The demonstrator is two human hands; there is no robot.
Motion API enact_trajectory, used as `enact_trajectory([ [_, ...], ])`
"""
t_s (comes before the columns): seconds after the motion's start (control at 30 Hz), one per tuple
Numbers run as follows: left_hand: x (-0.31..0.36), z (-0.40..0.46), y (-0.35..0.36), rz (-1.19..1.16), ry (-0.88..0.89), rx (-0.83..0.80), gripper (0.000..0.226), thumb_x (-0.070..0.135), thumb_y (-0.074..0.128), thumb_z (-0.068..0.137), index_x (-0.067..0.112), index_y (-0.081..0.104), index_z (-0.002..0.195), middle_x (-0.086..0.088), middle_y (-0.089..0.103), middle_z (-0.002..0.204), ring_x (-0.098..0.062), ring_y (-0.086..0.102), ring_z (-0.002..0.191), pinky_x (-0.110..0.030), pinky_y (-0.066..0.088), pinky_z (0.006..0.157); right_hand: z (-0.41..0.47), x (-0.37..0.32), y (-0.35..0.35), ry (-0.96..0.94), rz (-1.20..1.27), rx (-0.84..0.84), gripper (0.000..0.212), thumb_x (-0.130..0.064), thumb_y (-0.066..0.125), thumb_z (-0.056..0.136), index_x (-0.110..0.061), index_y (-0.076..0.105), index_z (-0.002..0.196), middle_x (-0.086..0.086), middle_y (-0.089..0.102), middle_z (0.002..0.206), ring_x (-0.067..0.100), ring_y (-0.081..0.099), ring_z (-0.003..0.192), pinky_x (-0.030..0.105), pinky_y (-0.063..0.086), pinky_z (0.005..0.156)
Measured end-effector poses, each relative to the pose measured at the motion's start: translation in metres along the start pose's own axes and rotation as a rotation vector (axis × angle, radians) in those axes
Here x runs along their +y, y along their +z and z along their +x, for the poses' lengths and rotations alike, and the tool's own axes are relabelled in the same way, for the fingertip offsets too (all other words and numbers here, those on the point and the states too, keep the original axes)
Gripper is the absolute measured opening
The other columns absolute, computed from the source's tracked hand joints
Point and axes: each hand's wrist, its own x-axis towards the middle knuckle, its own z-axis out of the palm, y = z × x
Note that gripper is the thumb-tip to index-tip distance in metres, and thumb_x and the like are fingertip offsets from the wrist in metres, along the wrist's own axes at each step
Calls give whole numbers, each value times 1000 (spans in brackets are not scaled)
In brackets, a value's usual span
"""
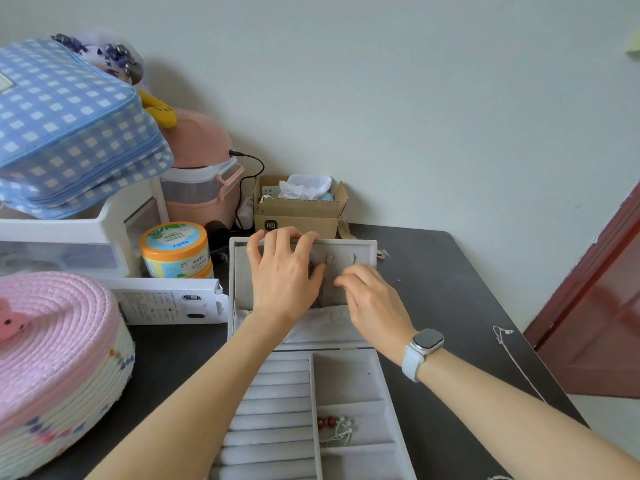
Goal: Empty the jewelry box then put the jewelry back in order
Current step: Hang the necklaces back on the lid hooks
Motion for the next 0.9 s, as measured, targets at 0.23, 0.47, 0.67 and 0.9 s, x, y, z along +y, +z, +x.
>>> enact_trajectory([
  [0.23, 0, -21, -19, 99, 101, -85, 43, 14, 66, 71, 9, 60, 114, -16, 60, 118, -34, 53, 117, -54, 8, 107, -39, -14, -12, -17, -119, -147, 36, -17, 36, 82, -12, 65, 103, -1, 69, 100, 16, 62, 95, 28, 49, 83],
  [0.47, 13, -76, -54, 2, 47, -189, 42, 14, 71, 72, 10, 61, 112, -18, 56, 125, -38, 48, 122, -62, 26, 101, -66, -26, -33, 106, -35, -207, 42, -20, 32, 85, -9, 59, 116, 7, 62, 122, 23, 54, 116, 36, 34, 102],
  [0.67, 28, -134, -89, -101, 18, -335, 32, 29, 48, 79, 15, 65, 103, -11, 61, 118, -32, 52, 116, -57, 36, 96, -111, -43, -63, 269, 182, -109, 34, -15, 39, 87, -10, 59, 114, 5, 59, 119, 9, 41, 113, 21, 26, 101],
  [0.9, 71, -171, -119, -324, -40, -324, 32, 31, 43, 79, 18, 67, 96, -1, 64, 103, -16, 46, 97, -37, 38, 83, -173, -37, -109, 454, 203, -27, 25, -10, 47, 82, -8, 66, 97, 6, 65, 99, 21, 56, 97, 38, 44, 89],
])
